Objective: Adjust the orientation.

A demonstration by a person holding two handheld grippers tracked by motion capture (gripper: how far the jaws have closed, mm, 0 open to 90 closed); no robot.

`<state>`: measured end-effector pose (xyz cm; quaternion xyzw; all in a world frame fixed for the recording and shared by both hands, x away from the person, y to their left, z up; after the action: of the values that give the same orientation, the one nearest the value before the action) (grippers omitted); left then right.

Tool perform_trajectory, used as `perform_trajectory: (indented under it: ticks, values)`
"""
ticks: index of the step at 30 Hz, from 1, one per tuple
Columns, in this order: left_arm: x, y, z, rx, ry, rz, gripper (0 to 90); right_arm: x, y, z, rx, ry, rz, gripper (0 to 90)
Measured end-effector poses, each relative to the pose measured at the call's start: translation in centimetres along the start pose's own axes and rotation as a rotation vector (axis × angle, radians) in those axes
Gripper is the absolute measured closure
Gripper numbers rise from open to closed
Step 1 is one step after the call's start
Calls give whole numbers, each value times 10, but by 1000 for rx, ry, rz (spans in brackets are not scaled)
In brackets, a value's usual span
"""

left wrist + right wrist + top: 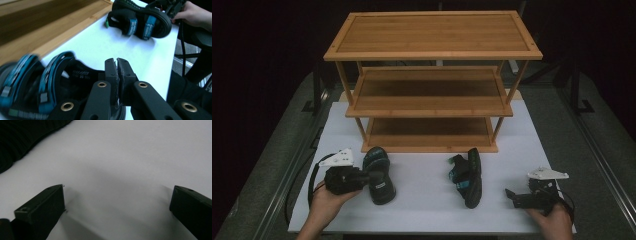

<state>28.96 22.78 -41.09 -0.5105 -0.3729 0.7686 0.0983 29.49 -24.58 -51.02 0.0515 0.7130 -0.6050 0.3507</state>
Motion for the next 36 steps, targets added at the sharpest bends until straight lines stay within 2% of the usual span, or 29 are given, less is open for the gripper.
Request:
perform_trajectory:
  ticks: [1, 4, 7, 9, 11, 13, 16, 18, 21, 22, 23, 24, 25, 26, 31, 36]
  values:
    - [7, -7, 1, -5, -4, -2, 877, 0, 0, 0, 0, 0, 0, 0]
    - [14, -13, 1, -12, -9, -7, 876, 0, 0, 0, 0, 0, 0, 0]
    - [24, -17, 2, 2, -20, -5, 869, 0, 0, 0, 0, 0, 0, 0]
    - [24, -17, 1, 4, -17, -2, 856, 0, 0, 0, 0, 0, 0, 0]
    - [21, -18, 0, 0, -13, 13, 784, 0, 0, 0, 0, 0, 0, 0]
    - [17, -21, -2, -16, -3, 21, 692, 0, 0, 0, 0, 0, 0, 0]
    - [6, -27, -10, -52, 16, 26, 642, 0, 0, 0, 0, 1, 0, 0]
    - [4, -27, -13, -59, 20, 22, 604, 0, 0, 0, 0, 1, -1, 0]
    - [0, -24, -24, -68, 16, 8, 567, 0, 0, 0, 0, 1, -1, 0]
    - [-1, -19, -32, -67, 15, -9, 546, 0, 0, 0, 0, 1, -1, 0]
    - [-1, -19, -32, -67, 15, -9, 531, 0, 0, 0, 0, 1, -1, 0]
    - [-2, -13, -39, -64, 9, -23, 516, 0, 0, 0, 0, 1, -1, 0]
    - [-2, -13, -39, -64, 9, -23, 508, 0, 0, 0, 0, 1, -1, 0]
    - [-1, -6, -45, -56, 8, -38, 506, 0, 0, 0, 0, 1, -1, 0]
    - [1, 6, -53, -43, 1, -61, 506, 0, 0, 0, 0, 1, -2, 0]
    - [3, 15, -57, -9, 7, -85, 527, 0, 0, 0, 0, 1, -1, 0]
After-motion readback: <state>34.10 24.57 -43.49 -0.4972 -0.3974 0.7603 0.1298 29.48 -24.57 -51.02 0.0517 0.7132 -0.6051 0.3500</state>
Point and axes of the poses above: each handheld gripper's, and its own axes: y roughly forward along the jaws, x roughly out of its underside, z roughly to its right, the point moved 7 cm from there along y, roughly forward along the jaws, and after that the axes turned 10 degrees about -z, right-handed, at the moved point
